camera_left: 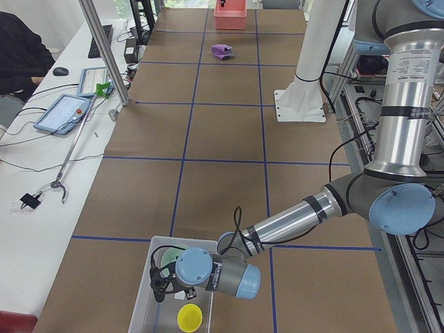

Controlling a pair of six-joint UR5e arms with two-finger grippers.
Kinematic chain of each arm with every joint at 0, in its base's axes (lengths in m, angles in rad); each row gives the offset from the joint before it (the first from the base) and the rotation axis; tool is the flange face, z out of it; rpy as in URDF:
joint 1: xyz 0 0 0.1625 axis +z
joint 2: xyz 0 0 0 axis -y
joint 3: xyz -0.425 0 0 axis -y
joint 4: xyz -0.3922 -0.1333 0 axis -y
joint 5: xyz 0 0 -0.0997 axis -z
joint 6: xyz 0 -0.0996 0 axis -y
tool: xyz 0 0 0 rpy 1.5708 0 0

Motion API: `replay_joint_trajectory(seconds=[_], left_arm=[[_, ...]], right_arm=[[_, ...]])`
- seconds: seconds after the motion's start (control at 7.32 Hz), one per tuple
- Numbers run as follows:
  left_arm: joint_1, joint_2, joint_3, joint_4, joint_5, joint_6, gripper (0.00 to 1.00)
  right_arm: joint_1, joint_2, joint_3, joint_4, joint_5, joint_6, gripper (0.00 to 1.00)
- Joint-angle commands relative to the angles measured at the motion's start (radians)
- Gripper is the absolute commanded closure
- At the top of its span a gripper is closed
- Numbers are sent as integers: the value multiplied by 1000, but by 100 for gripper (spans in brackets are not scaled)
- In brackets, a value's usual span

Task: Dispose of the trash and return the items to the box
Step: 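Lift the green bowl with the left gripper and place it in the clear bin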

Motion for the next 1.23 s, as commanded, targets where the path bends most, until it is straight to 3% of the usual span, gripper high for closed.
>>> replay_joint_trajectory(seconds=[0.0, 0.14, 0.27, 0.41, 0.55, 0.96, 1.09], left_arm=[[40, 2, 39, -53, 0, -33, 100], [43, 5, 42, -53, 2, -32, 100], [43, 7, 48, -54, 2, -29, 85], [45, 5, 49, -65, 14, -26, 11], [43, 13, 49, -126, 23, -35, 1], [13, 5, -38, -119, 11, -24, 1], [-7, 5, -98, -55, 2, -24, 2]], right_arm=[[0, 0, 0, 0, 0, 0, 0], [0, 0, 0, 0, 0, 0, 0], [-2, 0, 0, 2, 0, 0, 0], [-3, 0, 2, 3, 0, 0, 0], [-5, -2, 12, 5, 0, -2, 0], [-20, -5, 51, 3, 2, -2, 0], [-35, 0, 61, 0, 2, 4, 0]])
